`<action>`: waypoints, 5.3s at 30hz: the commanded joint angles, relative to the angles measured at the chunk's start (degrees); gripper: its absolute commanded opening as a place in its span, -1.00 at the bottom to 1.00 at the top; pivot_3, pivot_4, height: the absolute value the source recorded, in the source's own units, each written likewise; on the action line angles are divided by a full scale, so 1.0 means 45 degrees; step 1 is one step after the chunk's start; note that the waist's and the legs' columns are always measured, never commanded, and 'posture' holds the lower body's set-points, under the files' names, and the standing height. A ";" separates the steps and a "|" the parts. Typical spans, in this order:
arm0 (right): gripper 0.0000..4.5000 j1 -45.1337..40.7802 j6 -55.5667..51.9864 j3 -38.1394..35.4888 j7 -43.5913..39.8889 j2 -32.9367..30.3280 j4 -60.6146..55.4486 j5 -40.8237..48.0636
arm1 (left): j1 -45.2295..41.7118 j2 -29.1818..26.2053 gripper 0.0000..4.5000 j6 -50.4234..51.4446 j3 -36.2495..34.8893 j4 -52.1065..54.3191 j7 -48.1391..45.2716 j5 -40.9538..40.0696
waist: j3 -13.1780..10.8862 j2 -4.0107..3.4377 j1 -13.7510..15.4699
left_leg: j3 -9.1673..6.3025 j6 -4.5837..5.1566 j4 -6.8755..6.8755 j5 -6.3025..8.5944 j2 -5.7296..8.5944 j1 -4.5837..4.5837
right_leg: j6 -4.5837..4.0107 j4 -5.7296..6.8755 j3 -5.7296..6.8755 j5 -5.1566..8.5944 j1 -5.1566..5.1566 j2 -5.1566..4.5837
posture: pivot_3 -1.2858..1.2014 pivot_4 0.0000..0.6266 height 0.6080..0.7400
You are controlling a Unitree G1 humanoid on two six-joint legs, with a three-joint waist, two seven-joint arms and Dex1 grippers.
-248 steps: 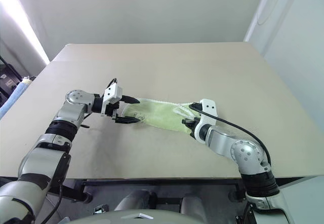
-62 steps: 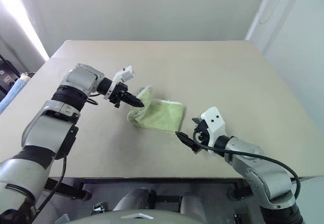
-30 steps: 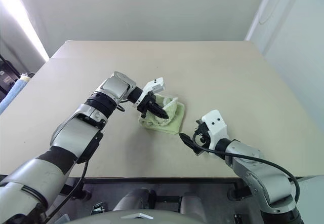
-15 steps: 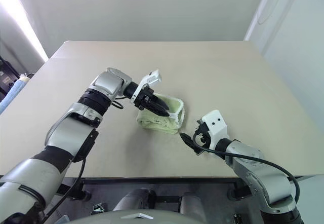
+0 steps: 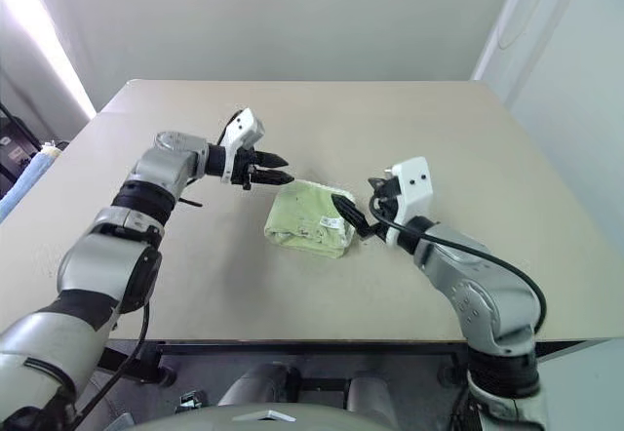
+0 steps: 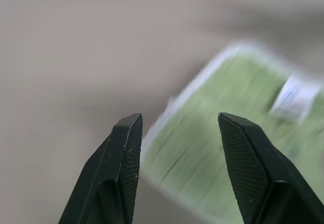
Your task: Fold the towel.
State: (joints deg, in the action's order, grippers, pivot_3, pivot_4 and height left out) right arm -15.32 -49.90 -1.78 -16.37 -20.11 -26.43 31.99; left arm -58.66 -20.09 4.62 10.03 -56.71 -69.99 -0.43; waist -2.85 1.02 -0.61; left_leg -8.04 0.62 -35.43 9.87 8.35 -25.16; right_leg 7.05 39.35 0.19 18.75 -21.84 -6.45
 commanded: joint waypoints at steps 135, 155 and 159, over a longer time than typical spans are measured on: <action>-0.99 -0.2303 0.4809 0.3273 -0.3057 -0.2118 0.3036 -1.1661 | -0.0306 -0.0141 0.13 -0.1244 -0.0333 -0.1017 0.1073 0.0904 | 0.0018 -0.0026 -0.0006 | -0.0086 -0.0068 0.0070 0.0004 -0.0006 0.0160 | -0.0039 -0.0015 -0.0039 -0.0030 0.0090 0.0122 | 0.03 -1.00 0.49; -0.99 0.0474 0.2854 0.0570 -0.0539 -0.3717 0.7018 -1.1914 | -0.0289 0.0149 0.13 -0.1523 -0.0306 -0.1186 0.1064 0.1083 | 0.0015 -0.0026 -0.0045 | -0.0071 -0.0063 0.0067 0.0005 -0.0009 0.0147 | -0.0040 -0.0027 -0.0041 -0.0030 0.0095 0.0091 | 0.03 -1.00 0.49; -0.99 0.0569 0.2614 0.0666 -0.0807 -0.3633 0.6772 -1.1742 | -0.0267 0.0108 0.13 -0.1573 -0.0263 -0.1170 0.1047 0.1155 | 0.0015 -0.0025 -0.0029 | -0.0072 -0.0063 0.0062 0.0005 -0.0008 0.0147 | -0.0038 -0.0032 -0.0039 -0.0030 0.0100 0.0091 | 0.03 -1.00 0.49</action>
State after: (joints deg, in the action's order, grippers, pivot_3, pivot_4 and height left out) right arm -12.83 -37.45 0.99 -19.46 -36.88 5.12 -21.55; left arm -58.59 -19.14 -1.59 8.89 -62.84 -65.21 4.80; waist -2.78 0.91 -0.74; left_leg -8.37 0.33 -35.15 9.89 8.32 -24.49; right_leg 6.88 39.21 0.02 18.61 -21.39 -6.04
